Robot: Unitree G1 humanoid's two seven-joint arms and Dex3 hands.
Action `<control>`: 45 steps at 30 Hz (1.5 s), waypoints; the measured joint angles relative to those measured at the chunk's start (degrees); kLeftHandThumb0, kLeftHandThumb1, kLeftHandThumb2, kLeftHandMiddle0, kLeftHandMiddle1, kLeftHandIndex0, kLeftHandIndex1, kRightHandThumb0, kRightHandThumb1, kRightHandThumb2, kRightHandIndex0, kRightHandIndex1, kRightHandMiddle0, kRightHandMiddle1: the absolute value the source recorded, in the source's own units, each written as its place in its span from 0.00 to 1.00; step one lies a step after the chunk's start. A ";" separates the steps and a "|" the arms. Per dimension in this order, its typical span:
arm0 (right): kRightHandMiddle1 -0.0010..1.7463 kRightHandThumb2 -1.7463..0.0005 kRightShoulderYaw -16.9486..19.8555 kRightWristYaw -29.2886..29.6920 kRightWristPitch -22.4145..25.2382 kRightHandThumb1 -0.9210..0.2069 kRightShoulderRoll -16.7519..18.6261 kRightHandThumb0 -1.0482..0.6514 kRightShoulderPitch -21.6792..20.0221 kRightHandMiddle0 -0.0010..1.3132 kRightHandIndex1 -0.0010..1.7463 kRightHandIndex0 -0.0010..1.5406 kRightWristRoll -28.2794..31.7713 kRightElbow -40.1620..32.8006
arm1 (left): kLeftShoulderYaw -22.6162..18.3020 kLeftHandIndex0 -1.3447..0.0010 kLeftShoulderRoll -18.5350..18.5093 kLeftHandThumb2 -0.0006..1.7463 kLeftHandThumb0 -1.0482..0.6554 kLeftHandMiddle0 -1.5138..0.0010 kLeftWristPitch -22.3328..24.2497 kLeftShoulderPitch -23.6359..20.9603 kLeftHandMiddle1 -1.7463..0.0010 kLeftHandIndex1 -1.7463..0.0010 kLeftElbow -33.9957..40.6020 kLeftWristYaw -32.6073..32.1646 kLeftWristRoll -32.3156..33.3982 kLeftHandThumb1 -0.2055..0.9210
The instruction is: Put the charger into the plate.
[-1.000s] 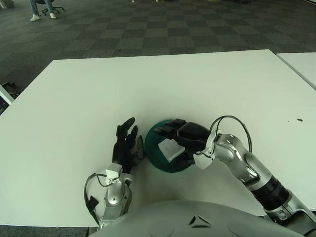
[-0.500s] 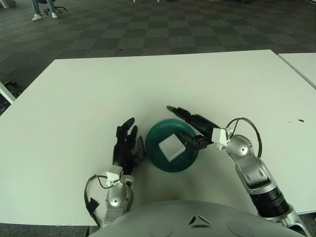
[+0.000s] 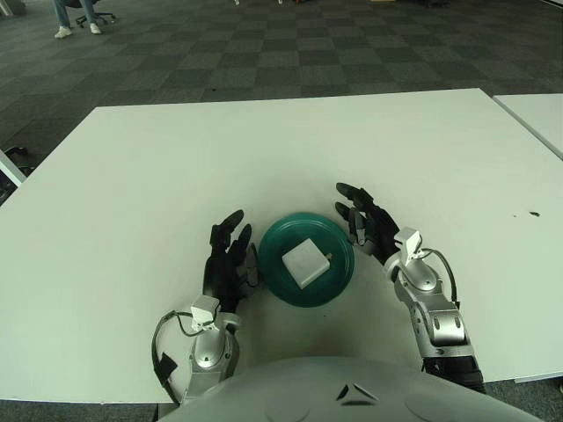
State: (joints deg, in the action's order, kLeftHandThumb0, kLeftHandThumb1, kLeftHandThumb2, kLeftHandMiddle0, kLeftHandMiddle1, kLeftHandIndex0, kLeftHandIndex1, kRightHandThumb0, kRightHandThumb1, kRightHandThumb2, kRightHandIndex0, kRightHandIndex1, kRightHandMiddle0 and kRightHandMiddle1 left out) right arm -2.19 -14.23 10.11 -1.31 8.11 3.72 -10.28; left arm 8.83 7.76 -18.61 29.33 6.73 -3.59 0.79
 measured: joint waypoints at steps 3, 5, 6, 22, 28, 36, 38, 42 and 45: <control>0.46 0.48 1.53 -0.03 -1.72 0.00 0.02 0.11 0.97 0.06 0.04 0.34 1.94 1.40 | 0.10 0.99 -0.07 0.56 0.09 0.70 0.47 0.10 0.99 0.51 0.29 0.03 -0.05 1.00; 0.46 0.49 2.40 -0.06 -3.50 0.00 0.03 0.11 1.53 0.07 0.04 0.34 2.90 3.04 | 0.12 0.99 -0.18 0.56 0.09 0.71 0.61 0.23 1.00 0.51 0.40 0.04 -0.13 1.00; 0.46 0.49 2.84 -0.20 -4.89 0.00 0.04 0.11 1.58 0.07 0.04 0.34 3.54 4.11 | 0.10 0.99 -0.28 0.56 0.09 0.71 0.61 0.33 1.00 0.51 0.46 0.04 -0.20 1.00; 0.45 0.51 4.31 1.78 -14.04 0.00 0.06 0.13 -0.77 0.06 0.01 0.30 3.91 12.99 | -0.13 1.00 -1.59 0.56 0.09 0.76 -0.31 0.49 1.00 0.54 -0.01 1.03 -0.27 1.00; 0.45 0.51 3.70 2.47 -15.96 0.00 0.36 0.14 -0.09 0.07 0.01 0.30 3.69 13.64 | -0.49 1.00 -1.87 0.56 0.10 0.77 -0.46 0.46 1.00 0.55 -0.25 1.08 -0.28 1.00; 0.45 0.52 2.37 3.26 -19.81 0.00 0.69 0.15 1.77 0.06 0.00 0.29 2.67 14.14 | -1.14 1.00 -1.88 0.55 0.10 0.80 -0.41 0.20 1.00 0.57 -0.61 1.03 -0.39 1.00; 0.45 0.52 2.10 3.46 -20.93 0.00 0.67 0.15 2.13 0.06 0.00 0.28 2.15 14.42 | -1.24 1.00 -1.85 0.55 0.10 0.81 -0.35 0.21 1.00 0.57 -0.61 0.96 -0.58 1.00; 0.44 0.51 1.50 5.74 -23.69 0.00 0.36 0.15 2.11 0.03 0.00 0.26 -1.15 17.07 | -1.32 1.00 -1.70 0.55 0.10 0.81 -0.05 0.25 1.00 0.58 -0.57 0.65 -1.09 1.00; 0.44 0.51 0.58 8.66 -27.75 0.00 0.08 0.14 1.66 0.01 0.00 0.25 -5.11 19.94 | -1.43 1.00 -1.48 0.55 0.10 0.81 0.12 0.28 1.00 0.58 -0.55 0.40 -1.28 1.00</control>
State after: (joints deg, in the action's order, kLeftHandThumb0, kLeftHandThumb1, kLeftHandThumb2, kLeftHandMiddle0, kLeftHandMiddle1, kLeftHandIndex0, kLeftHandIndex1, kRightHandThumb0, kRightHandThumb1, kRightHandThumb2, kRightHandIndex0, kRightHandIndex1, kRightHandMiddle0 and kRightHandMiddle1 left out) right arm -1.61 -5.57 -17.64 -1.23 9.78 -1.38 9.67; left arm 7.40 6.28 -18.50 29.60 6.18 -3.19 -0.48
